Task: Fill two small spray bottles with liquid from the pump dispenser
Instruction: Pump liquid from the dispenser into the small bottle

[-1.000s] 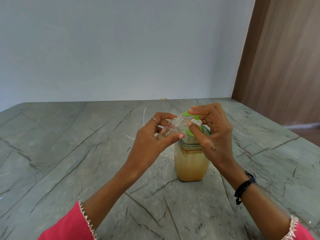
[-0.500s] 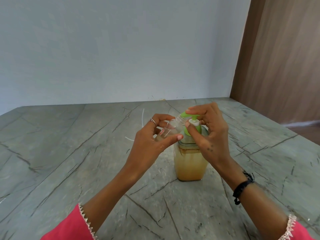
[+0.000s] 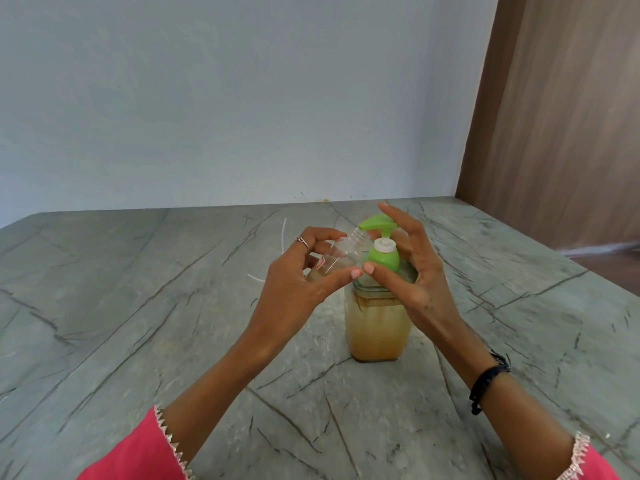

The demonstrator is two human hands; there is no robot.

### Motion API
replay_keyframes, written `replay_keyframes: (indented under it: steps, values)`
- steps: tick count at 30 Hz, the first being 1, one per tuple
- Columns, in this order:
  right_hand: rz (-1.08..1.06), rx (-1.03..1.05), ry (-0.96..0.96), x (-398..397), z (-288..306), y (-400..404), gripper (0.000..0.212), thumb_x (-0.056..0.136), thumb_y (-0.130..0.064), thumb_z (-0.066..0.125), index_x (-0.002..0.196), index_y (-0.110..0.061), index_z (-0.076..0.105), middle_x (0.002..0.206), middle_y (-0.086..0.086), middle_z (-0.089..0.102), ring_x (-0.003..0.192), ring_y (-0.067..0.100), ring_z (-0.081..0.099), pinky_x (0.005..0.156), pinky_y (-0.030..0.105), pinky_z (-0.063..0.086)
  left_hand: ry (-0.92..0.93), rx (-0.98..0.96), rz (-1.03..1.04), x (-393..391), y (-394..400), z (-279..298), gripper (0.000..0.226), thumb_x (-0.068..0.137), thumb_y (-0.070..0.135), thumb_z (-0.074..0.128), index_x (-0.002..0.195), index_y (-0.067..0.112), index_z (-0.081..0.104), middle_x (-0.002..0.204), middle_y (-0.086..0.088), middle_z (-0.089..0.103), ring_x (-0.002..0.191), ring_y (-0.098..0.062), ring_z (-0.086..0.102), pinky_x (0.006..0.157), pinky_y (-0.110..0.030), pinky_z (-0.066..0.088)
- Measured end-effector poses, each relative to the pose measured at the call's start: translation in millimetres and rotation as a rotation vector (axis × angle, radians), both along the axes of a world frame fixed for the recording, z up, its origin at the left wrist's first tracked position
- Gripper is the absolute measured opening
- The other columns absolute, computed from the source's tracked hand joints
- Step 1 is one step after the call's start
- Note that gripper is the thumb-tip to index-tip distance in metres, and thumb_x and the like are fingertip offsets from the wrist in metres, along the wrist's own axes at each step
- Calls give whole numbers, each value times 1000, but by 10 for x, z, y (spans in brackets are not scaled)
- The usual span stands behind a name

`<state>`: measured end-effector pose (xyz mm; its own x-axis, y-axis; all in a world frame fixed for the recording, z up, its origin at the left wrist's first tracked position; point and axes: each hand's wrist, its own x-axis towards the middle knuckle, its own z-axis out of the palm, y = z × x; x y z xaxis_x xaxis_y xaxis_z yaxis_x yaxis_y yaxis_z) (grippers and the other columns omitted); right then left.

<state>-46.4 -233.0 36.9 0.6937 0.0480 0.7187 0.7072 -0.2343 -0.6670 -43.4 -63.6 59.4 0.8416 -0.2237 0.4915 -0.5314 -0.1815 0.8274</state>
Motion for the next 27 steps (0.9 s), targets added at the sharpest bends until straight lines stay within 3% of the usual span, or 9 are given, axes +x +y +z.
replay_keyframes:
  steps: [3, 7, 9, 12, 16, 19, 22, 27]
  values:
    - [-42, -42, 15, 4, 32, -9, 63, 79, -31, 69, 133, -40, 37, 106, -31, 62, 99, 1, 64, 83, 18, 52, -9, -2, -5, -1, -5, 6, 44, 62, 45, 68, 102, 33, 57, 91, 15, 63, 86, -11, 63, 62, -27, 57]
    - [-51, -9, 6, 32, 33, 7, 48, 77, -36, 66, 119, -49, 46, 99, -15, 68, 95, 13, 67, 86, 42, 55, -11, -2, 3, 14, -9, 2, 37, 65, 39, 71, 99, 38, 56, 85, 22, 61, 82, -3, 61, 62, -21, 55]
    - [-52, 10, 5, 39, 32, 22, 43, 76, -38, 66, 113, -51, 47, 96, -11, 70, 93, 14, 68, 84, 39, 56, -12, -3, 7, 18, -9, 0, 36, 65, 39, 71, 98, 39, 55, 83, 24, 61, 82, -2, 61, 62, -21, 55]
    - [-70, 62, -7, 49, 34, 41, 38, 75, -36, 68, 109, -40, 51, 91, -3, 72, 92, 16, 69, 83, 20, 52, -28, 3, 18, 21, -13, 13, 35, 67, 38, 71, 97, 41, 53, 84, 24, 60, 82, -2, 61, 62, -19, 55]
    - [-51, 132, 19, 50, 54, 64, 32, 79, -19, 72, 100, -35, 55, 97, 5, 72, 90, 20, 71, 76, 33, 57, -28, 12, 21, 27, -9, 10, 35, 69, 34, 74, 98, 40, 54, 85, 23, 59, 81, -1, 60, 62, -19, 55]
    - [-45, 150, 40, 39, 81, 65, 31, 83, -2, 68, 94, -27, 54, 96, 8, 72, 84, 19, 72, 69, 32, 58, -14, 9, 13, 28, -12, -21, 36, 70, 30, 75, 101, 35, 57, 87, 19, 60, 80, -3, 61, 60, -20, 52]
    - [-55, 132, 47, 40, 90, 64, 32, 84, 0, 67, 93, -27, 54, 95, 7, 72, 82, 19, 72, 69, 34, 59, -19, 18, 13, 22, -25, -23, 37, 70, 32, 75, 102, 34, 57, 90, 16, 61, 81, -5, 61, 60, -21, 54]
    - [-59, 67, 15, 30, 82, 61, 37, 82, -10, 66, 107, -34, 51, 96, 4, 70, 86, 17, 70, 74, 30, 58, -25, -4, 11, 17, -29, 7, 34, 71, 28, 74, 97, 39, 54, 89, 18, 60, 82, -2, 60, 58, -19, 55]
